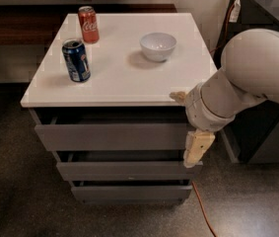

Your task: Place pepsi can into top drawer

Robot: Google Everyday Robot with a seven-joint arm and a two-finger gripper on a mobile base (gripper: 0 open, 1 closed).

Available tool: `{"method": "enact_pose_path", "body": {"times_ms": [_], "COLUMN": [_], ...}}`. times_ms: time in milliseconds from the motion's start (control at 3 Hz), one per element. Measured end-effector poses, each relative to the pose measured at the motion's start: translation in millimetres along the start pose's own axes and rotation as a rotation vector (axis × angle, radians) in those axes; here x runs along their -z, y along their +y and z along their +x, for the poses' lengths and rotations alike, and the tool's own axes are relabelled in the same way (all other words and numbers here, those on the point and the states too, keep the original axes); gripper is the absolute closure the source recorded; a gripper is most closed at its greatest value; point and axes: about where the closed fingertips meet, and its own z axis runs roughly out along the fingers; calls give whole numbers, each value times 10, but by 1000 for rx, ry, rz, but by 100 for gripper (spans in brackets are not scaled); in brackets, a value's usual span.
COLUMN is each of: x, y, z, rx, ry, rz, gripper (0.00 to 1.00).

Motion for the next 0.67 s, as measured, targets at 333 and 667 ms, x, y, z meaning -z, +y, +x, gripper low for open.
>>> {"method": "enact_pose_path", "body": {"times_ms": [333, 667], "x": [-110, -210], "y": [33, 64], "z": [-88, -214], "rx": [29, 67], "ry": [-25, -58], "rz": [-12, -23], "gripper": [0, 0]}}
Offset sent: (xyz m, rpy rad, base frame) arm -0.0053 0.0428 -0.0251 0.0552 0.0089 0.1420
